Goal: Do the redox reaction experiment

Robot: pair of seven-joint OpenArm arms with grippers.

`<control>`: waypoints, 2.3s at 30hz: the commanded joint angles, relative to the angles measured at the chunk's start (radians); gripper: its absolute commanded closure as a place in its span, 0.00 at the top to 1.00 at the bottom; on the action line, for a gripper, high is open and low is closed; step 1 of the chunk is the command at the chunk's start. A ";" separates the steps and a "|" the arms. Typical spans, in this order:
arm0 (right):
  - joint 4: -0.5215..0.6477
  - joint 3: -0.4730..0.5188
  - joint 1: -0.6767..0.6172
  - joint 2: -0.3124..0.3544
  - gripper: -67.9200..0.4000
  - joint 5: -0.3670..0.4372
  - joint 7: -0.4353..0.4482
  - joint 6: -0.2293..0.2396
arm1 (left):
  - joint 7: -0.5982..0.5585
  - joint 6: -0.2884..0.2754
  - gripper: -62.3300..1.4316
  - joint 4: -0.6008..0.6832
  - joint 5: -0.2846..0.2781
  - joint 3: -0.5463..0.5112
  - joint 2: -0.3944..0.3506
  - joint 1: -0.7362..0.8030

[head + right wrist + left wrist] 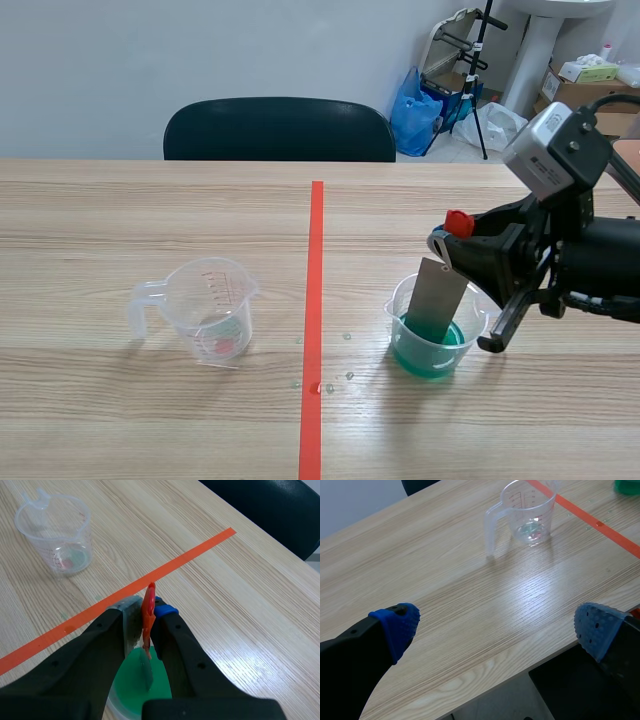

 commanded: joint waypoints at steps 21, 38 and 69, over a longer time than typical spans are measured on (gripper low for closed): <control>0.008 0.002 0.012 0.000 0.01 0.005 0.000 0.000 | -0.013 0.002 1.00 0.010 -0.006 0.000 0.005 0.000; 0.152 0.084 -0.035 0.036 0.01 0.064 -0.065 0.000 | -0.012 0.002 1.00 0.010 -0.006 0.000 0.005 0.000; 0.463 0.312 -0.136 0.056 0.01 0.230 -0.327 -0.001 | -0.012 0.002 1.00 0.010 -0.006 0.000 0.005 0.000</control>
